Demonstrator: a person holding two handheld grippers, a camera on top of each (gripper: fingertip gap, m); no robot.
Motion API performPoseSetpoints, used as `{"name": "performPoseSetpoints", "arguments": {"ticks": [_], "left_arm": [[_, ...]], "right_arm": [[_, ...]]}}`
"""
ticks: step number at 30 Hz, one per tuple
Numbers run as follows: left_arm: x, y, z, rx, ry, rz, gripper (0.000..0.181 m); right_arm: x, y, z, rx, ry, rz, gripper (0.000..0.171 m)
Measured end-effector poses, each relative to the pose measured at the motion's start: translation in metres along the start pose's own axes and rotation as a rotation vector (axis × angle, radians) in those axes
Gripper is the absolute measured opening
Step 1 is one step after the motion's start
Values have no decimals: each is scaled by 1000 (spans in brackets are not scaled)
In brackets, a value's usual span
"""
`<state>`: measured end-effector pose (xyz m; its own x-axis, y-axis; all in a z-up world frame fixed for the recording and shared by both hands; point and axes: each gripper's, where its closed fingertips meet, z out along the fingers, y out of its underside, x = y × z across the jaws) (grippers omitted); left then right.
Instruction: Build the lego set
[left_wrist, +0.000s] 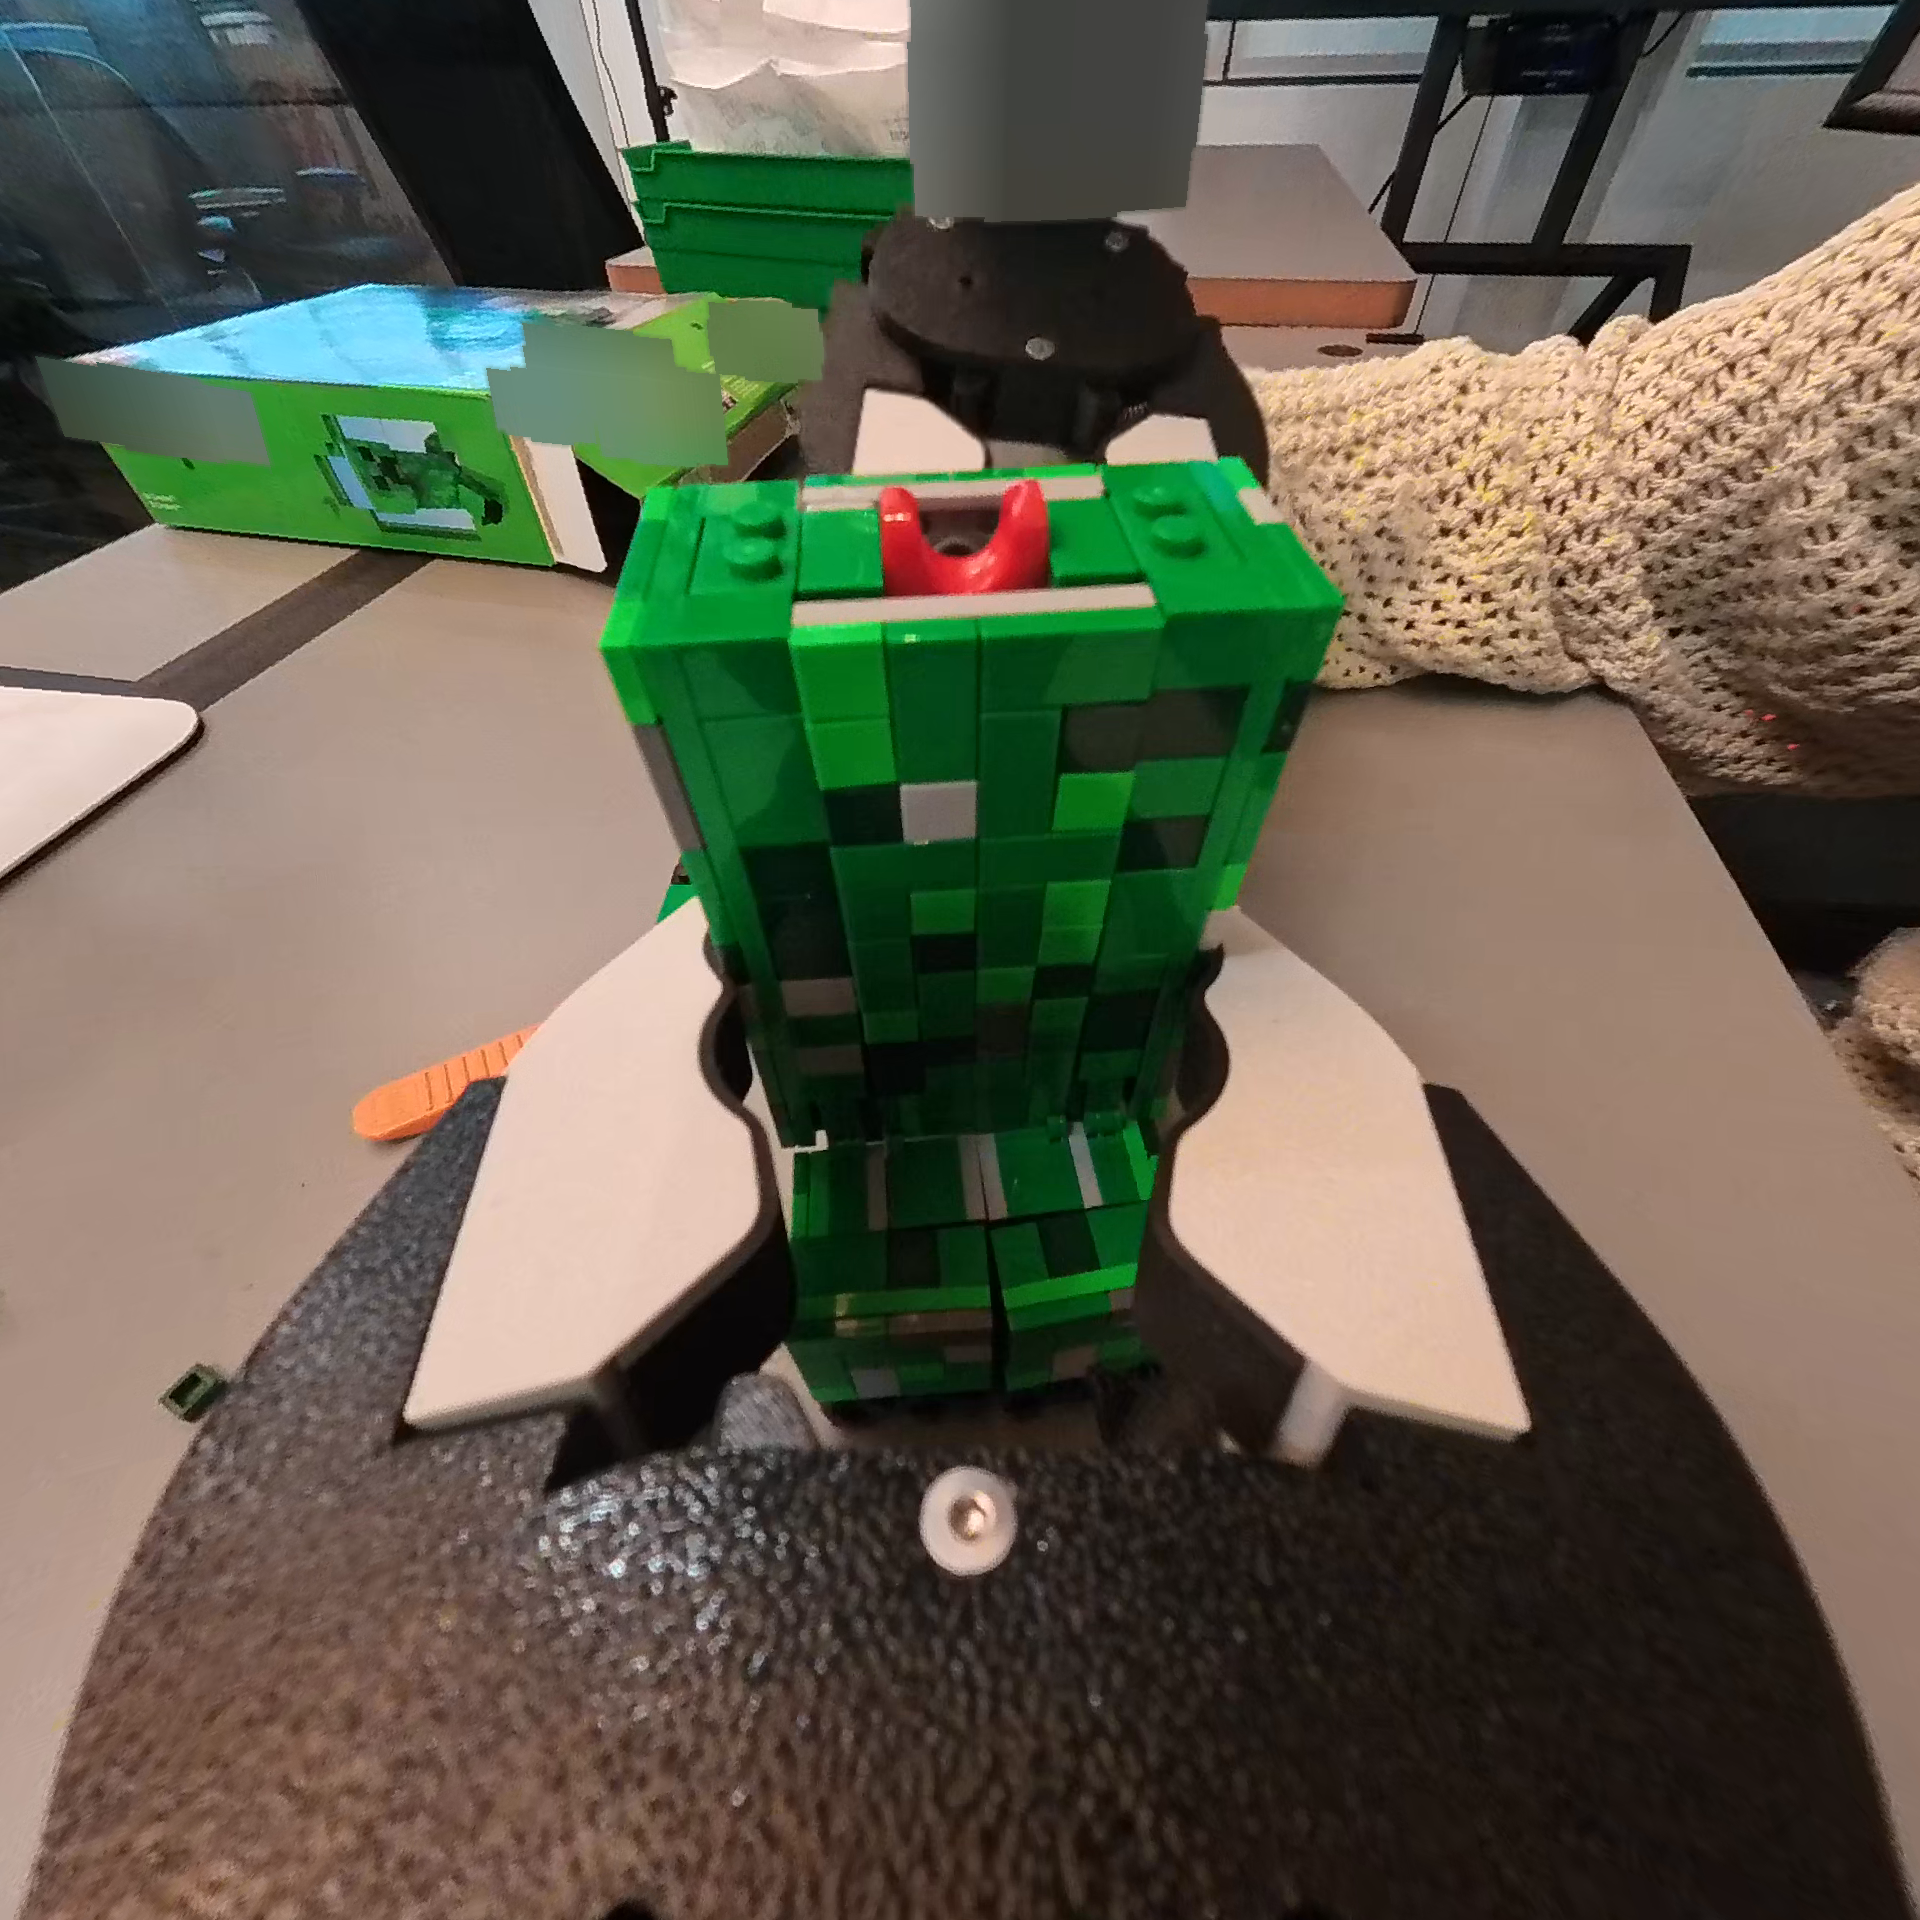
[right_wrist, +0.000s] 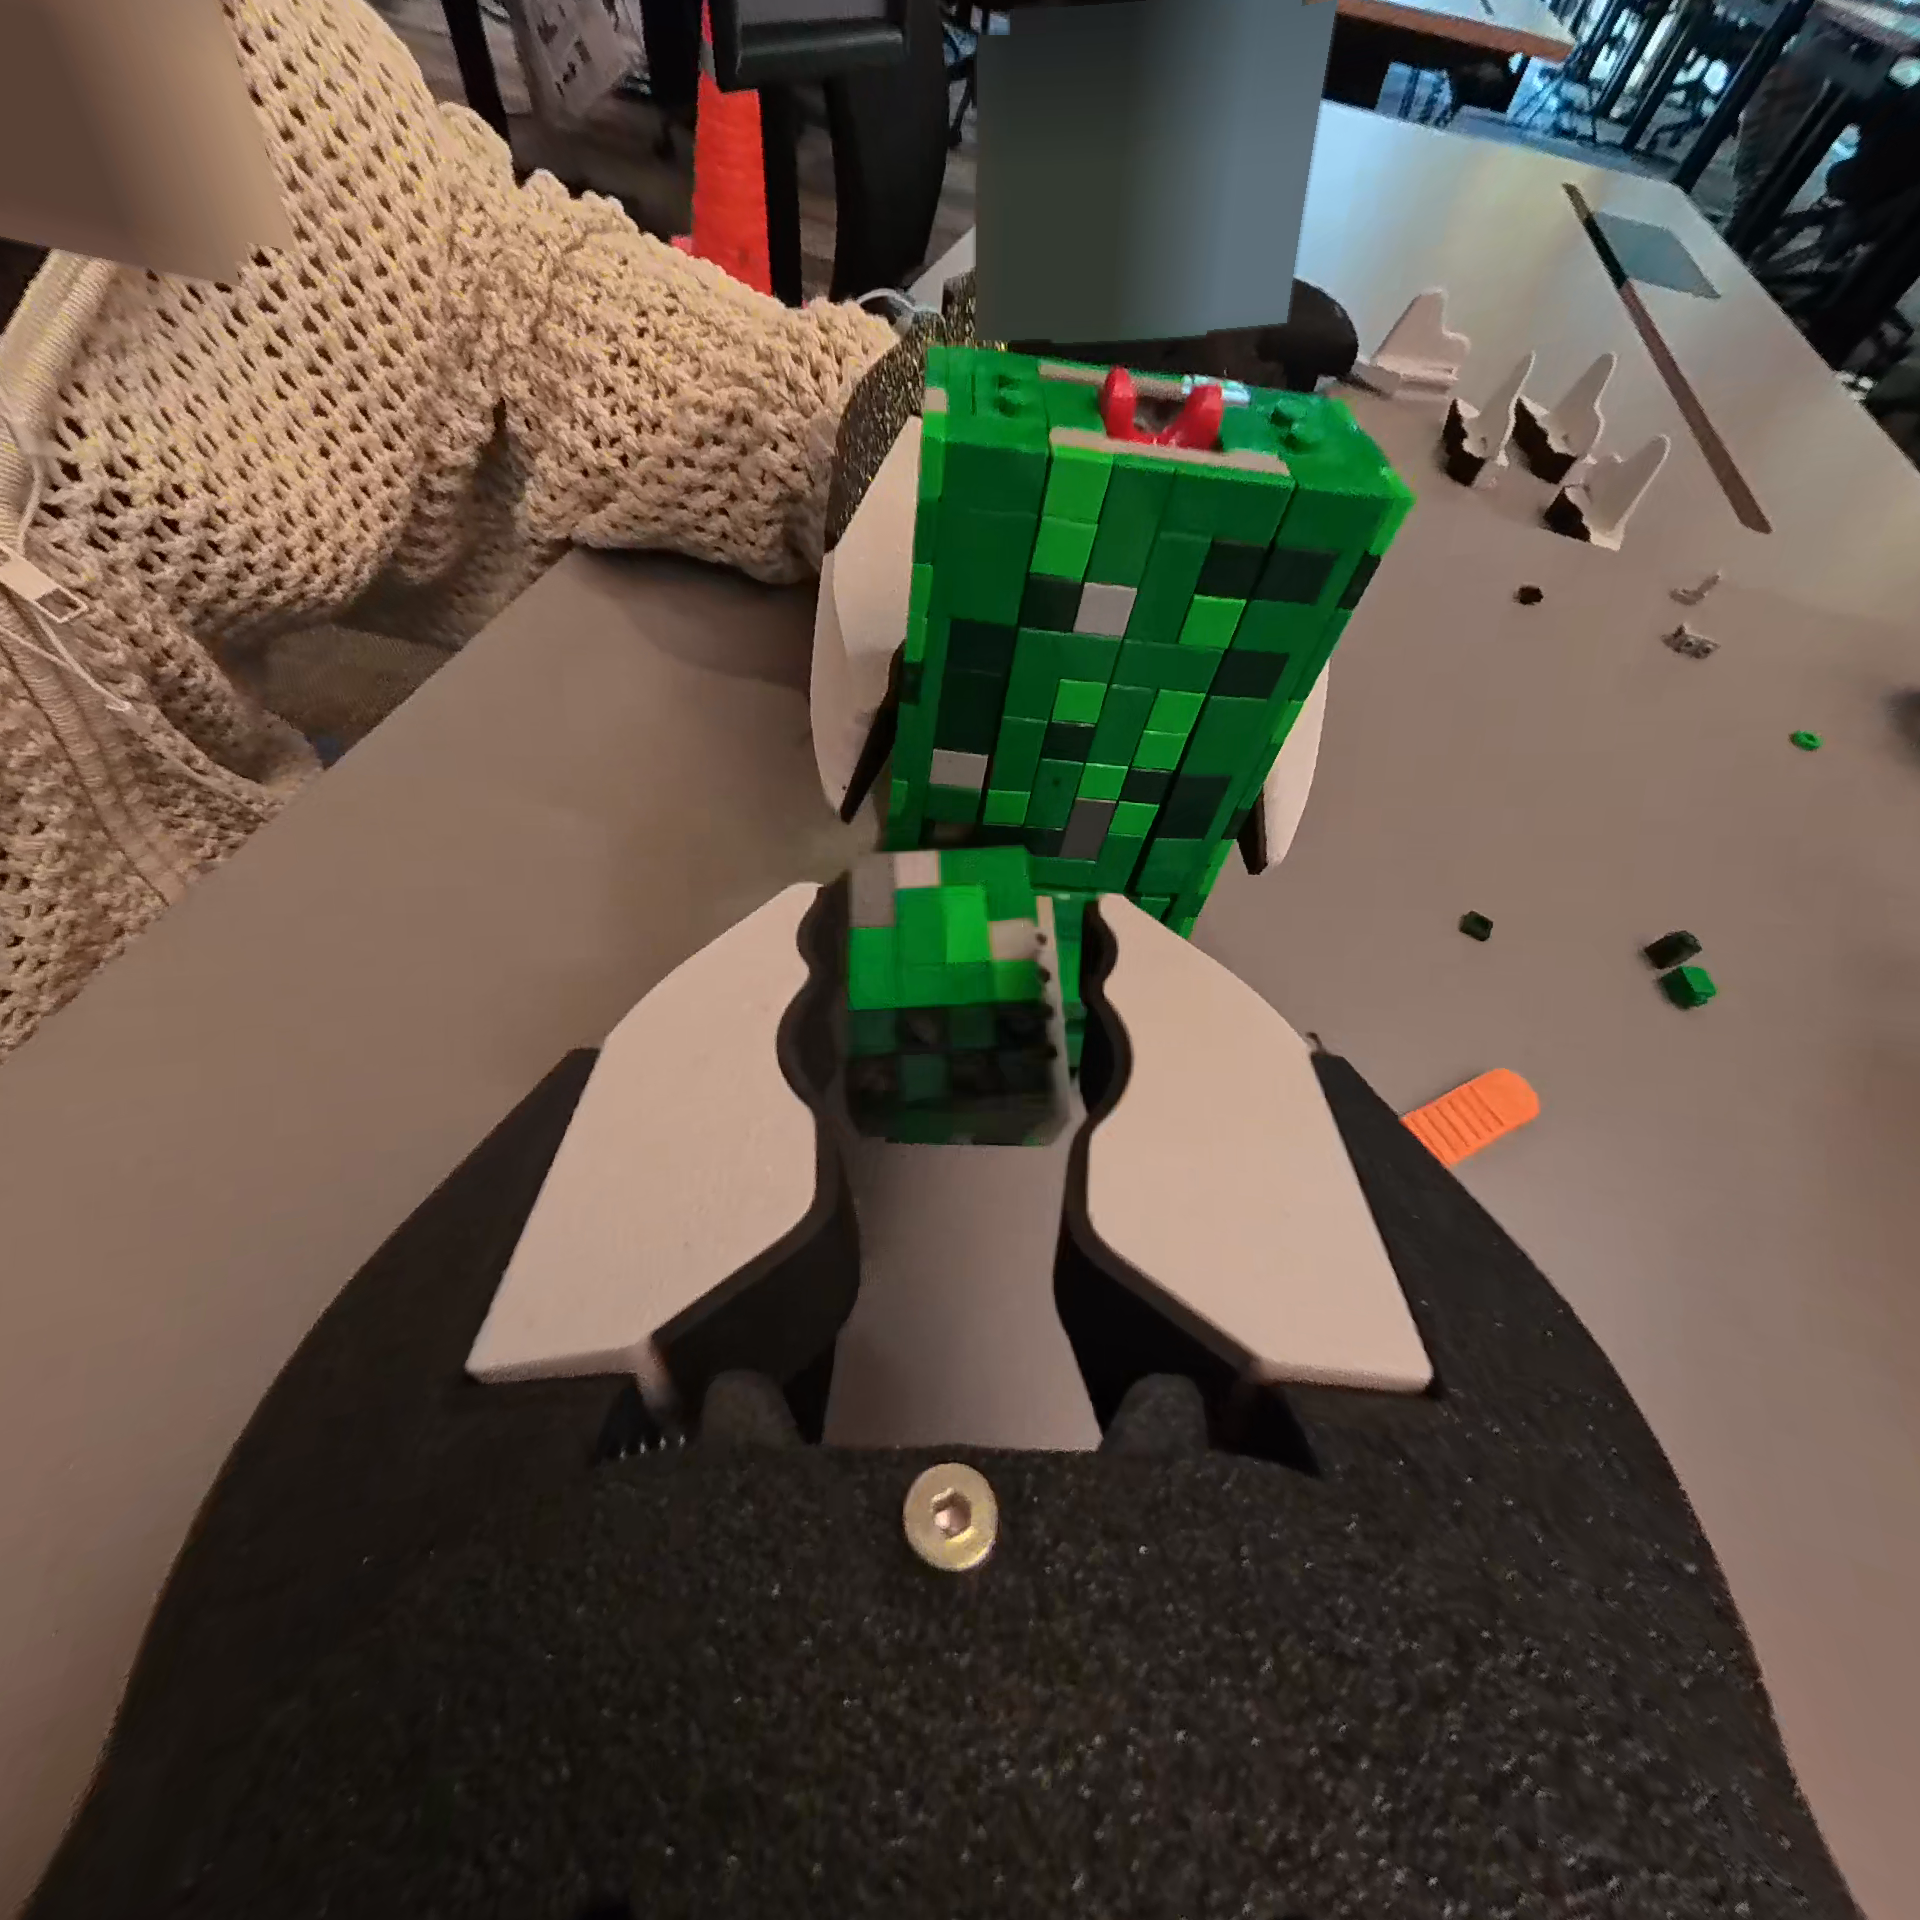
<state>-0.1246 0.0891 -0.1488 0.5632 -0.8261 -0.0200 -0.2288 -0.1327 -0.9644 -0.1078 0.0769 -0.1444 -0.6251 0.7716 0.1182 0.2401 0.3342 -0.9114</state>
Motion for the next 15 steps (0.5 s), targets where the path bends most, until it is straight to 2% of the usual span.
{"name": "performPoseSetpoints", "arguments": {"ticks": [7, 9, 15], "left_arm": [[0, 0, 0, 0, 1, -1, 81], [0, 0, 0, 0, 1, -1, 81], [0, 0, 0, 0, 1, -2, 81]], "right_arm": [[-1, 7, 0, -53, -37, 71, 46], [-2, 8, -1, -74, -57, 91, 38], [5, 6, 1, -73, -34, 111, 37]]}}
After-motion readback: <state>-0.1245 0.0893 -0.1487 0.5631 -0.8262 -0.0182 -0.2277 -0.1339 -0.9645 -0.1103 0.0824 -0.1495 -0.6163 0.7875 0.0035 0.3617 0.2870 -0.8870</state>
